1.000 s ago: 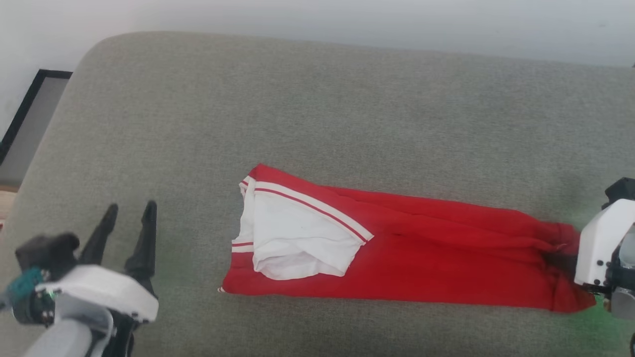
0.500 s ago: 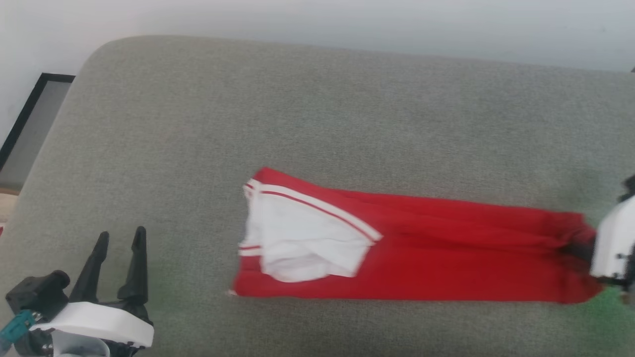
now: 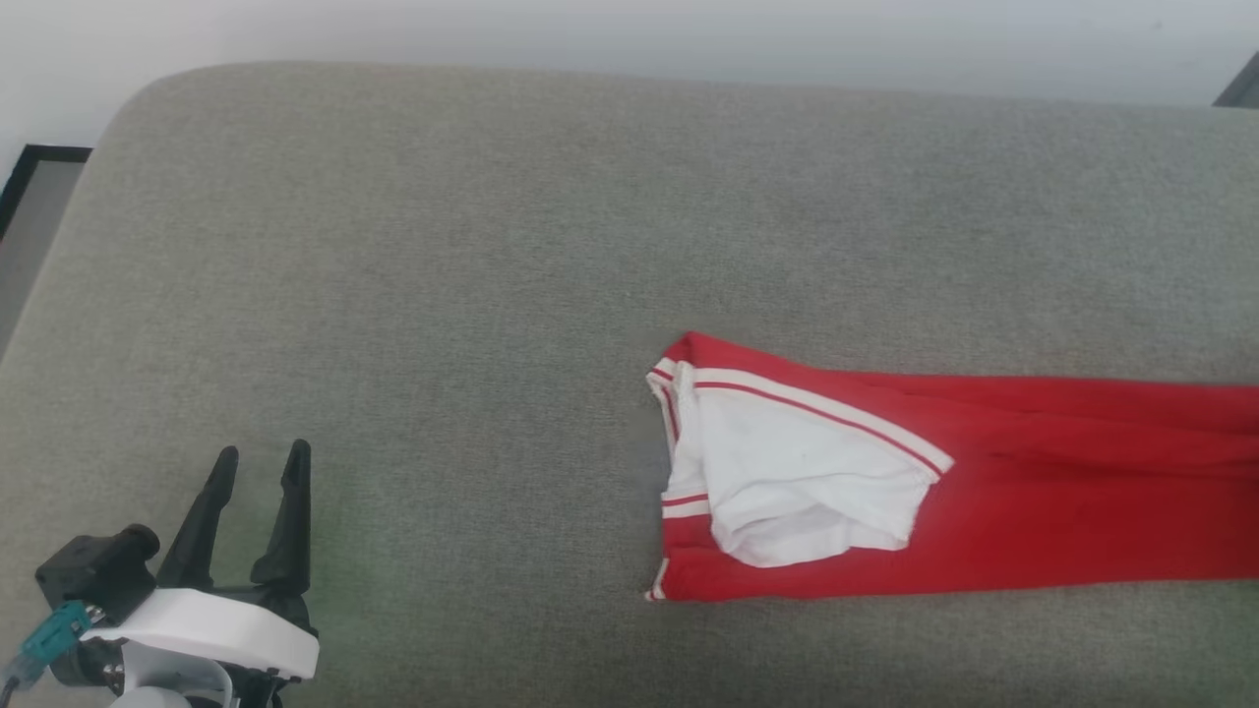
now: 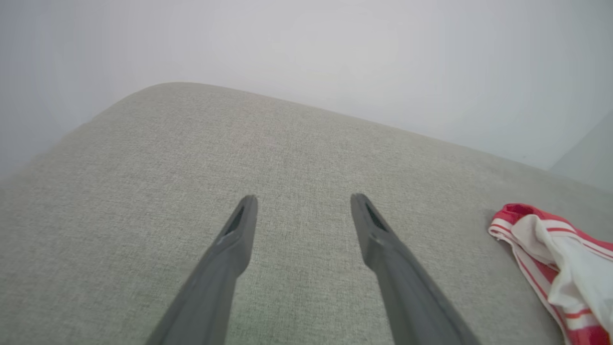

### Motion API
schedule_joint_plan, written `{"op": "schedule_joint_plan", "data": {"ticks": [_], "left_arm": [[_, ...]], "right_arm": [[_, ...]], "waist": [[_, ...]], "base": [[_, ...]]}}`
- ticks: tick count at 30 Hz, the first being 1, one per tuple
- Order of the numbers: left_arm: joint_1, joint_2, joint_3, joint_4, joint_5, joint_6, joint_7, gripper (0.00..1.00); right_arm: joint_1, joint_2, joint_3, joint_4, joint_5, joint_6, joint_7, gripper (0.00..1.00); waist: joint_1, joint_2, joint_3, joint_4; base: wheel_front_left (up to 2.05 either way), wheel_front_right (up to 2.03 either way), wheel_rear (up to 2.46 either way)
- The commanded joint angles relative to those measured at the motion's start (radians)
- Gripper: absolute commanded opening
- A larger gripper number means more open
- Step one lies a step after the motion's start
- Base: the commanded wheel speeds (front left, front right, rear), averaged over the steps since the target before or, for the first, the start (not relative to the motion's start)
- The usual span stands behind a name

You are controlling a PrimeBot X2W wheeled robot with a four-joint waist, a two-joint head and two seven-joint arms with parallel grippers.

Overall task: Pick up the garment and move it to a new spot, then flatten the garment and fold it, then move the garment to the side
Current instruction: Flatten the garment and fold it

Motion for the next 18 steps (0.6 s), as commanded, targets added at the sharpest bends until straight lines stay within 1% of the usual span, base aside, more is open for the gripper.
{"op": "schedule_joint_plan", "data": {"ticks": [1, 5, 9, 13, 18], "left_arm": [[-0.017, -0.006, 0.010, 0.007, 0.009, -0.008, -0.004, 1.00], [-0.022, -0.016, 0.022, 0.018, 0.019, -0.020, -0.004, 1.00], [-0.019, -0.020, 0.029, 0.026, 0.024, -0.029, -0.004, 1.00], [-0.015, -0.025, 0.039, 0.033, 0.024, -0.035, -0.004, 1.00], [-0.019, -0.034, 0.039, 0.041, 0.026, -0.038, -0.004, 1.00]], "right_arm": [[-0.018, -0.011, -0.006, 0.015, -0.007, -0.002, -0.013, 0.00], [-0.032, -0.007, 0.003, 0.019, 0.007, -0.002, -0.012, 0.00], [-0.016, 0.014, 0.030, -0.038, 0.063, -0.002, 0.015, 0.00], [0.018, 0.027, 0.072, -0.160, 0.116, -0.002, 0.059, 0.00], [0.065, 0.082, 0.123, -0.338, 0.176, -0.001, 0.126, 0.00]], "waist": [[0.0000, 0.0000, 0.005, -0.006], [0.0000, 0.0000, 0.003, -0.017], [0.0000, 0.0000, -0.003, -0.028], [0.0000, 0.0000, -0.009, -0.036], [0.0000, 0.0000, -0.019, -0.032]], "base": [[0.00, 0.00, 0.00], [0.00, 0.00, 0.00], [0.00, 0.00, 0.00], [0.00, 0.00, 0.00], [0.00, 0.00, 0.00]]}}
